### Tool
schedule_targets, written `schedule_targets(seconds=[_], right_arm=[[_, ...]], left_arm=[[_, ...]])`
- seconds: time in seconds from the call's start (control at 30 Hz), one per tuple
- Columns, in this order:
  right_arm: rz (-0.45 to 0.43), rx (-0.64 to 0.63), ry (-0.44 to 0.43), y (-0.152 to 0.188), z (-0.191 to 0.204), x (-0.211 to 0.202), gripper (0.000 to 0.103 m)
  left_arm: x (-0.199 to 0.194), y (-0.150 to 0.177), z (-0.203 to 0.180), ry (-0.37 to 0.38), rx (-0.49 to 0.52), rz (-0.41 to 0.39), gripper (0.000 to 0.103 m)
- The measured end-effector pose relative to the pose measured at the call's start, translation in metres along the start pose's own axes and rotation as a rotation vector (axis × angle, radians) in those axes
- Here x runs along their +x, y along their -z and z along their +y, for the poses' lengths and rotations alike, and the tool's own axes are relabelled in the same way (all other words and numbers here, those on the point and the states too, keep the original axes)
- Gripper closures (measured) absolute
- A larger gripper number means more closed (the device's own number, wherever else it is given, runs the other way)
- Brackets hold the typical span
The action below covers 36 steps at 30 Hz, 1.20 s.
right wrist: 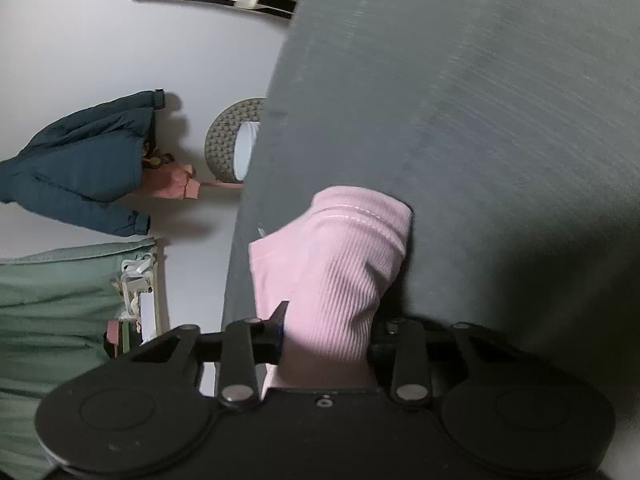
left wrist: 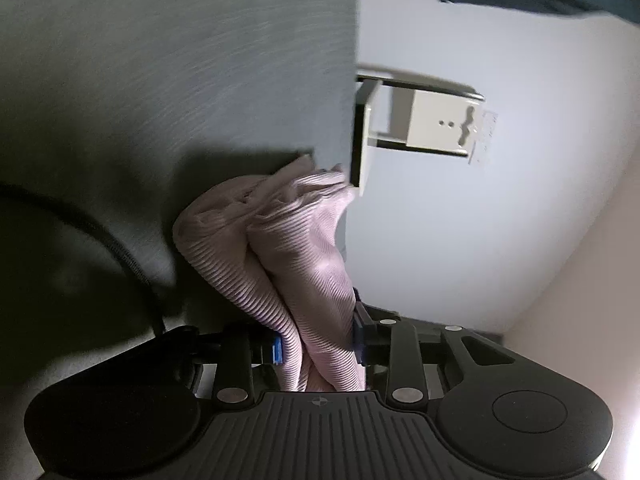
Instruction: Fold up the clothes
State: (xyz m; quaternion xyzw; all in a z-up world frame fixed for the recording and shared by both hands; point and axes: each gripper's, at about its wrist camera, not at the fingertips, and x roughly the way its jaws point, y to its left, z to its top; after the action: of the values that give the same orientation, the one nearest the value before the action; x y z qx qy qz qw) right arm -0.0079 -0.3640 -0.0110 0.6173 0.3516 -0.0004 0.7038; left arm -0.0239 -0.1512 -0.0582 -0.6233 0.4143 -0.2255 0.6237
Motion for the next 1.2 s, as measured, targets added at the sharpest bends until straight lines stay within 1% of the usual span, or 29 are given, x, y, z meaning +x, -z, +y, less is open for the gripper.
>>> schedule_targets(seconds=[0.03, 0.13, 0.27, 0.37, 0.5, 0.63, 0.7, 0.73, 0.8, 0.87, 0.9, 0.97, 1.0, 1.07, 1.13, 1.2], right_arm=[[0.001, -0.022, -0.002, 0.001, 0.006, -0.001, 0.073], [0.012, -0.095, -0.008, 0.006, 0.032, 0.000, 0.073], [0.051, -0.183, -0.008, 0.012, 0.077, 0.014, 0.073], [0.098, -0.257, -0.006, 0.024, 0.115, 0.036, 0.073], [0.192, -0.333, -0.045, 0.050, 0.168, 0.083, 0.073], [0.317, -0.407, -0.127, 0.088, 0.221, 0.142, 0.073], [0.366, -0.432, -0.182, 0.108, 0.237, 0.165, 0.073], [0.390, -0.434, -0.214, 0.118, 0.242, 0.177, 0.073], [0.431, -0.404, -0.272, 0.133, 0.246, 0.203, 0.073], [0.456, -0.354, -0.314, 0.140, 0.240, 0.226, 0.073], [0.465, -0.331, -0.325, 0.142, 0.235, 0.242, 0.073], [0.475, -0.304, -0.317, 0.144, 0.220, 0.268, 0.073], [0.480, -0.295, -0.301, 0.144, 0.211, 0.279, 0.073], [0.487, -0.288, -0.227, 0.145, 0.190, 0.296, 0.073], [0.475, -0.304, -0.155, 0.143, 0.175, 0.301, 0.073], [0.459, -0.333, -0.104, 0.138, 0.164, 0.296, 0.073]], left_arm=[[-0.003, 0.000, -0.007, -0.003, 0.041, -0.014, 0.072], [-0.014, -0.004, -0.024, 0.015, 0.109, -0.060, 0.072], [-0.037, -0.019, -0.044, 0.041, 0.139, -0.143, 0.072], [-0.060, -0.042, -0.059, 0.055, 0.149, -0.223, 0.072], [-0.107, -0.079, -0.075, 0.080, 0.143, -0.354, 0.072], [-0.160, -0.123, -0.092, 0.094, 0.178, -0.494, 0.072], [-0.185, -0.146, -0.100, 0.076, 0.223, -0.542, 0.072], [-0.188, -0.153, -0.096, 0.056, 0.219, -0.543, 0.072], [-0.192, -0.168, -0.087, 0.014, 0.204, -0.540, 0.072], [-0.196, -0.183, -0.079, -0.027, 0.189, -0.537, 0.072], [-0.198, -0.191, -0.074, -0.048, 0.181, -0.535, 0.072], [-0.202, -0.206, -0.065, -0.090, 0.166, -0.532, 0.072], [-0.204, -0.213, -0.061, -0.111, 0.158, -0.530, 0.072], [-0.208, -0.228, -0.052, -0.152, 0.143, -0.526, 0.072], [-0.212, -0.243, -0.043, -0.194, 0.127, -0.523, 0.072], [-0.216, -0.258, -0.034, -0.236, 0.112, -0.518, 0.072]])
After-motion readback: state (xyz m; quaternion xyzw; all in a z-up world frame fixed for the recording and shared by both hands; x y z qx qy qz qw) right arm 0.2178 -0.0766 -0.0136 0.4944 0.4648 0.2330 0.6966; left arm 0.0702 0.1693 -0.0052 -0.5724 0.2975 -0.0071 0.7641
